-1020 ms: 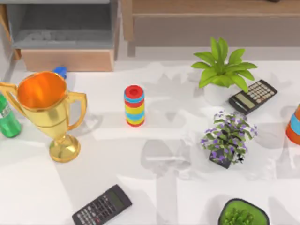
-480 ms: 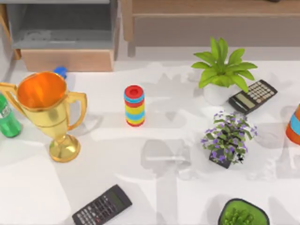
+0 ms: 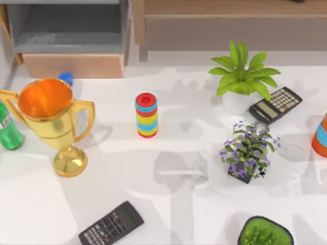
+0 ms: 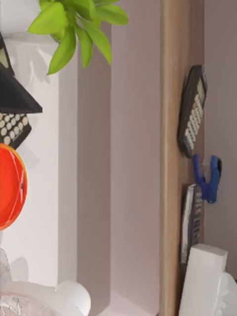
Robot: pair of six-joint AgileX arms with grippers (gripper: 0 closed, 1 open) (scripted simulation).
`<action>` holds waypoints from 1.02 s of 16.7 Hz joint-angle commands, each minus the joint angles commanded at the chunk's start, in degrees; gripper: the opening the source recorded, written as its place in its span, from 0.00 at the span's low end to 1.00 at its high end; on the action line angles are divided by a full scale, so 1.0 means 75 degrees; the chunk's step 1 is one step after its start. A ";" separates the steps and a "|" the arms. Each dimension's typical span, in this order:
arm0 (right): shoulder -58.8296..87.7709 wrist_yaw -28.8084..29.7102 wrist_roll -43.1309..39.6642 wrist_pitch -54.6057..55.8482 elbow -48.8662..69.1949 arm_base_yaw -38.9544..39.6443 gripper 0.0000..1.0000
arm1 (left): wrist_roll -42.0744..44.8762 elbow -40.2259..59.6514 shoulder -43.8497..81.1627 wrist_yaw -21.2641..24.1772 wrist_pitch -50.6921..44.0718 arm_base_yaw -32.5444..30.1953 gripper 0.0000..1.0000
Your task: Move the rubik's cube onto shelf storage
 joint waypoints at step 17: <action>0.0000 0.0000 0.0000 0.0000 0.0000 0.0000 1.00 | -0.0025 0.0252 -0.0080 -0.0106 -0.0635 0.0083 0.00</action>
